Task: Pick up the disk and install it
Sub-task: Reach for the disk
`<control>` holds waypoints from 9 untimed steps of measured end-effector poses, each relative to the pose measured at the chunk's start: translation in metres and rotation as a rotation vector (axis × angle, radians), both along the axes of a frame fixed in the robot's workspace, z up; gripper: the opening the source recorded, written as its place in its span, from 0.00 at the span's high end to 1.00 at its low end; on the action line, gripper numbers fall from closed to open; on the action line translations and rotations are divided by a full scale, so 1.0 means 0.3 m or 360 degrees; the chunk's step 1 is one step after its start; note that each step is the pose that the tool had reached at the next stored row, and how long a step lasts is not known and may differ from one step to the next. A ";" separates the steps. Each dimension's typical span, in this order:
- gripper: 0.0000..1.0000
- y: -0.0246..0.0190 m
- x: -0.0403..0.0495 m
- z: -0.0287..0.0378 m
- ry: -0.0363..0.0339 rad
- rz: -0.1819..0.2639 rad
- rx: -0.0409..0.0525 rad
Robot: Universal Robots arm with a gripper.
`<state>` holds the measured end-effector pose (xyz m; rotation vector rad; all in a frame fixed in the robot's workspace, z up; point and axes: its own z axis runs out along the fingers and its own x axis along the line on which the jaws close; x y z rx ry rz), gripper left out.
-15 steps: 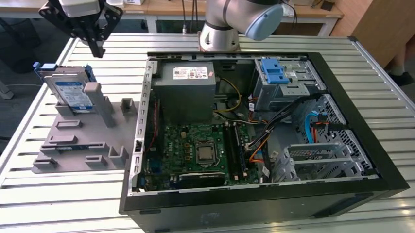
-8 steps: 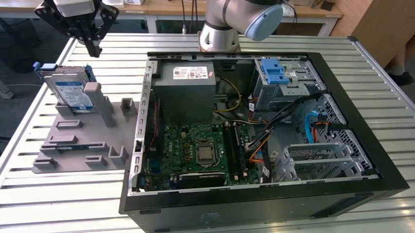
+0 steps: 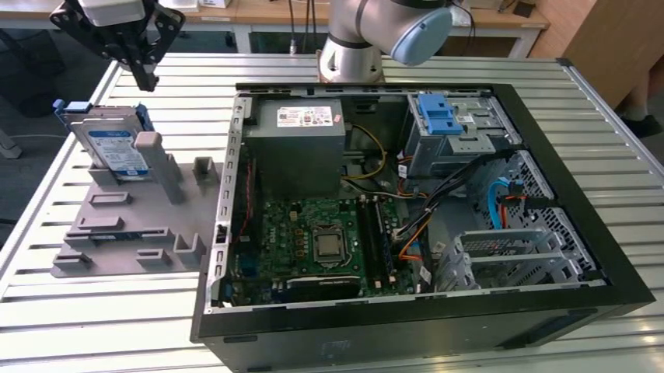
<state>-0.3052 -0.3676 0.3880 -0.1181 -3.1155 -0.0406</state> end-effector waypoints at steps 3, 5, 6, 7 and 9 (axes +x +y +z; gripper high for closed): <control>0.89 0.001 -0.009 0.000 0.0000 0.0000 0.0000; 0.89 0.003 -0.016 -0.001 0.0000 0.0000 0.0000; 0.89 0.004 -0.020 -0.001 0.0000 0.0000 0.0000; 0.89 0.004 -0.024 -0.001 0.0000 0.0000 0.0000; 0.89 0.006 -0.032 -0.001 0.0000 0.0000 0.0000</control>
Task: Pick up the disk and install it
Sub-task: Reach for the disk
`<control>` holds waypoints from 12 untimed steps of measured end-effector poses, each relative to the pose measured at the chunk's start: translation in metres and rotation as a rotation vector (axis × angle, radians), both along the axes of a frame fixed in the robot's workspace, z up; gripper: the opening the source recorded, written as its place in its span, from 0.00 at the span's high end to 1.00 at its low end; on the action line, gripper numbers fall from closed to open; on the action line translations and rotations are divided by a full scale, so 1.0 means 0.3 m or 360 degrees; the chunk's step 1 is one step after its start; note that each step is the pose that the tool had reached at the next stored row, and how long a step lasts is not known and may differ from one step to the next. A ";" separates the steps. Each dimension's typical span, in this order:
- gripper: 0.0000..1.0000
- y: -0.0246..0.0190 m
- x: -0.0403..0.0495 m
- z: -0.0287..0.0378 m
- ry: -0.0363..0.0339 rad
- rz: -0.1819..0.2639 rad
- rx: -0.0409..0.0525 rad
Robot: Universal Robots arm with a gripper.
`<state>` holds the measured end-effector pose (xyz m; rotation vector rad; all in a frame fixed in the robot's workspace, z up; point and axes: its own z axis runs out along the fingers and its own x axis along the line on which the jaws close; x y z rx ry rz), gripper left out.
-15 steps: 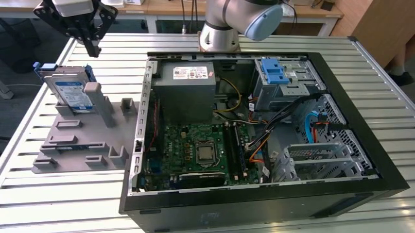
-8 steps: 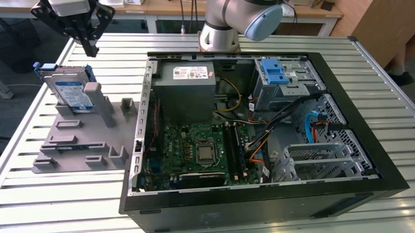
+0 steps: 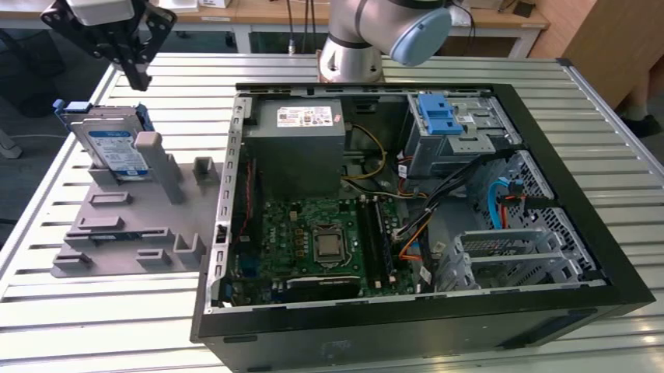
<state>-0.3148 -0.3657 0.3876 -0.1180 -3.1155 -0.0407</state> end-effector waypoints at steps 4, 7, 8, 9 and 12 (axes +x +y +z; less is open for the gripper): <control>0.89 0.003 -0.016 -0.001 0.0000 0.0000 0.0000; 0.89 0.005 -0.027 -0.001 0.0000 0.0000 0.0000; 0.89 0.006 -0.031 -0.001 0.0000 0.0000 0.0000; 0.89 0.006 -0.034 -0.001 0.0000 0.0000 0.0000; 0.89 0.008 -0.044 -0.002 0.0000 0.0000 0.0000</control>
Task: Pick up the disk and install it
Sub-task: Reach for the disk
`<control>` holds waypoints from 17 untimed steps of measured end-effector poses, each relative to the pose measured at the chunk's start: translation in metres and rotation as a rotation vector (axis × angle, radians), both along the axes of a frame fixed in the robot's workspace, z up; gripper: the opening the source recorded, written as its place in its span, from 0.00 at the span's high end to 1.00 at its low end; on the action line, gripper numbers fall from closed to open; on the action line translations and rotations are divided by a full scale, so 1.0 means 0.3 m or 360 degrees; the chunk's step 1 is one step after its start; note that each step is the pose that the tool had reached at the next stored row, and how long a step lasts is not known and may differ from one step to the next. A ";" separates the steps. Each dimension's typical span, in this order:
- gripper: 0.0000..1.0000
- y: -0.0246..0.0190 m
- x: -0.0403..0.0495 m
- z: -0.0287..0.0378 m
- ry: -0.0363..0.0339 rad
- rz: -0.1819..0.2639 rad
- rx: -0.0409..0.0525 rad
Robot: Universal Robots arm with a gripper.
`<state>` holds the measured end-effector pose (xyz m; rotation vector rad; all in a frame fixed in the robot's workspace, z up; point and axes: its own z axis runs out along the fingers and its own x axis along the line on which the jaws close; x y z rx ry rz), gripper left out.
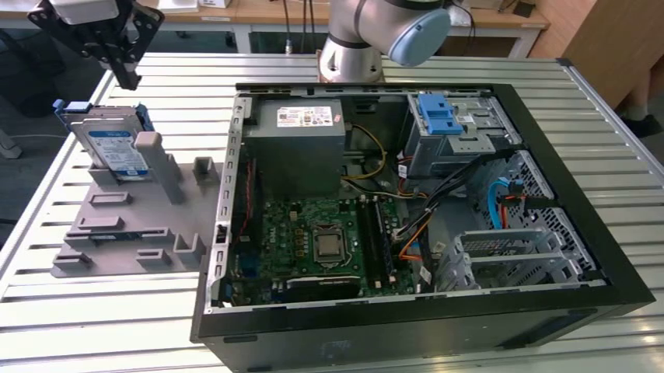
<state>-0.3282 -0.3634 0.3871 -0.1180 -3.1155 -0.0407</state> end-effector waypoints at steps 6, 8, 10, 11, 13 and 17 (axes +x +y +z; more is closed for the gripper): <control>0.89 0.003 -0.019 -0.001 0.0000 0.0000 0.0000; 0.89 0.004 -0.026 -0.001 0.0000 0.0000 0.0000; 0.89 0.006 -0.034 -0.001 0.0000 0.0000 0.0000; 0.89 0.007 -0.037 -0.002 0.0000 0.0000 0.0000; 0.89 0.009 -0.045 -0.002 0.0000 0.0000 0.0000; 0.89 0.013 -0.062 -0.003 0.0000 0.0000 0.0000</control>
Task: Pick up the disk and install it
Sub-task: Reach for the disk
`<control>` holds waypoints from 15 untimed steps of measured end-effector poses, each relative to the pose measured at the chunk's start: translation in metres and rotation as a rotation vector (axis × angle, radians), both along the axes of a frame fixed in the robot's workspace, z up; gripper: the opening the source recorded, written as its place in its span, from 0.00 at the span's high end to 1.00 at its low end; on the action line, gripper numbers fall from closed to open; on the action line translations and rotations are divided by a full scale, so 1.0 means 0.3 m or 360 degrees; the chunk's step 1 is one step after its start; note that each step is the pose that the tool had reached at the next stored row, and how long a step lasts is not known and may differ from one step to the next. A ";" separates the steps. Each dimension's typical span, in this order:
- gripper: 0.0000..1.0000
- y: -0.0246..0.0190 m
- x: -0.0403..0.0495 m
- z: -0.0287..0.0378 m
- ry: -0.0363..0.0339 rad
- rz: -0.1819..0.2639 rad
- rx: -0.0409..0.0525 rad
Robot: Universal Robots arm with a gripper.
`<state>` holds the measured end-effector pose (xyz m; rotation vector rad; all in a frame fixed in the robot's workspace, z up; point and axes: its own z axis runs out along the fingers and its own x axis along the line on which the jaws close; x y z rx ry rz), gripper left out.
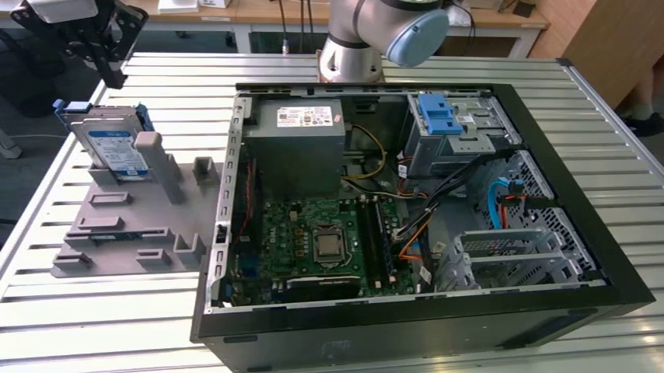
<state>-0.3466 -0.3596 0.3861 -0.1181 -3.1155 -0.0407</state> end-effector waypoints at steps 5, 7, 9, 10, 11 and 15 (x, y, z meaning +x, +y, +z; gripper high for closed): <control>0.89 0.005 -0.023 -0.001 0.0000 0.0000 0.0000; 0.89 0.007 -0.032 -0.002 0.0000 0.0000 0.0000; 0.89 0.009 -0.042 -0.003 0.0000 0.0000 0.0000; 0.89 0.010 -0.047 -0.003 0.0000 0.0000 0.0000; 0.89 0.011 -0.052 -0.004 0.0000 0.0000 0.0000; 0.89 0.014 -0.068 -0.005 0.0000 0.0000 0.0000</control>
